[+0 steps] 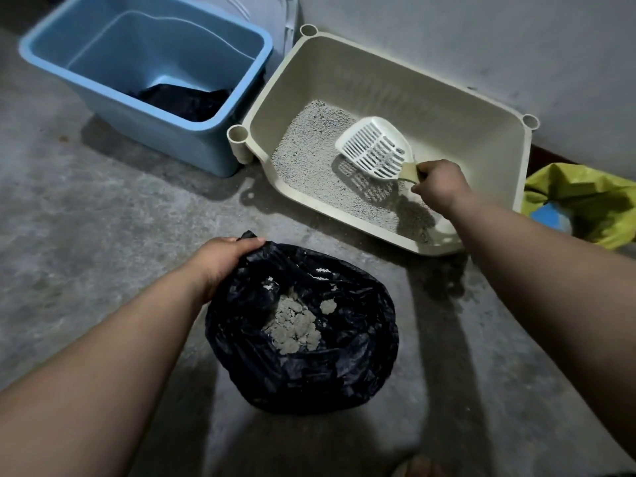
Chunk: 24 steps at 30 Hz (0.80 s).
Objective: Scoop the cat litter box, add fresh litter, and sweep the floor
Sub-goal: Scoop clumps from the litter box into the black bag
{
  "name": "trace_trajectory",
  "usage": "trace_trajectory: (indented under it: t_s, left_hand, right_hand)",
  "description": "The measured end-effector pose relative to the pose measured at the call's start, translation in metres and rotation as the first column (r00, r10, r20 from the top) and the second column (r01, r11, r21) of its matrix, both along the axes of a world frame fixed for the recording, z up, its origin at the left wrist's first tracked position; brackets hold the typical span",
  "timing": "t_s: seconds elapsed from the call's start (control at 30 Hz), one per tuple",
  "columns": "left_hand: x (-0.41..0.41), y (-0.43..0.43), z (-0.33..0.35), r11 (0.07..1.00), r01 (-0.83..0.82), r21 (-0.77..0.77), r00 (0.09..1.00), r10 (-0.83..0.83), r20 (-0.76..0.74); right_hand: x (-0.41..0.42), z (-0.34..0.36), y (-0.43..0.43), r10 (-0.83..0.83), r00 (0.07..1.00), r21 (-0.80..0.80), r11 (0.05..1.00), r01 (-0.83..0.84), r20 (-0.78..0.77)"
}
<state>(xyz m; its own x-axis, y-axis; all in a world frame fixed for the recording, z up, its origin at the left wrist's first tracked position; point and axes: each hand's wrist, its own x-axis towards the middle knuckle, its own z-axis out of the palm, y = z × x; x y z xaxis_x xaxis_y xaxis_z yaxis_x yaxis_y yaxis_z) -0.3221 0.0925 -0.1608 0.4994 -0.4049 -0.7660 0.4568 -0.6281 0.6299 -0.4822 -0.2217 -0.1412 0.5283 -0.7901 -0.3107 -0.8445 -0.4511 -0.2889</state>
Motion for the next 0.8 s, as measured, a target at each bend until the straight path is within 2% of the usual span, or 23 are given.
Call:
trace_trajectory:
  t_s: [0.33, 0.53, 0.6, 0.7, 0.77, 0.8]
  left_hand:
    - [-0.006, -0.004, 0.005, 1.0, 0.008, -0.006, 1.0, -0.008, -0.012]
    - [-0.005, -0.001, 0.007, 1.0, 0.006, -0.005, 1.0, -0.006, -0.011]
    - [-0.003, 0.0, 0.006, 1.0, 0.01, -0.005, 1.0, -0.011, -0.008]
    - [-0.001, 0.003, 0.004, 1.0, 0.005, -0.004, 1.0, -0.005, -0.015]
    - [0.001, 0.004, 0.003, 1.0, 0.001, -0.006, 1.0, -0.001, -0.022]
    - [0.002, 0.006, 0.002, 1.0, 0.004, -0.001, 1.0, -0.004, -0.027]
  right_hand:
    - [-0.01, -0.002, -0.006, 0.045, 0.994, -0.086, 0.995, -0.054, -0.103]
    - [-0.01, 0.014, -0.013, -0.073, 0.958, -0.211, 0.977, 0.013, -0.278]
    - [-0.006, 0.027, -0.02, -0.042, 0.91, -0.172, 0.985, -0.032, -0.412]
    - [0.004, 0.044, -0.02, 0.013, 0.844, -0.019, 0.999, -0.027, -0.535]
    - [0.009, 0.046, -0.015, 0.028, 0.794, 0.002, 0.999, -0.034, -0.608]
    - [0.012, 0.042, -0.009, 0.054, 0.797, -0.015, 0.997, -0.08, -0.601]
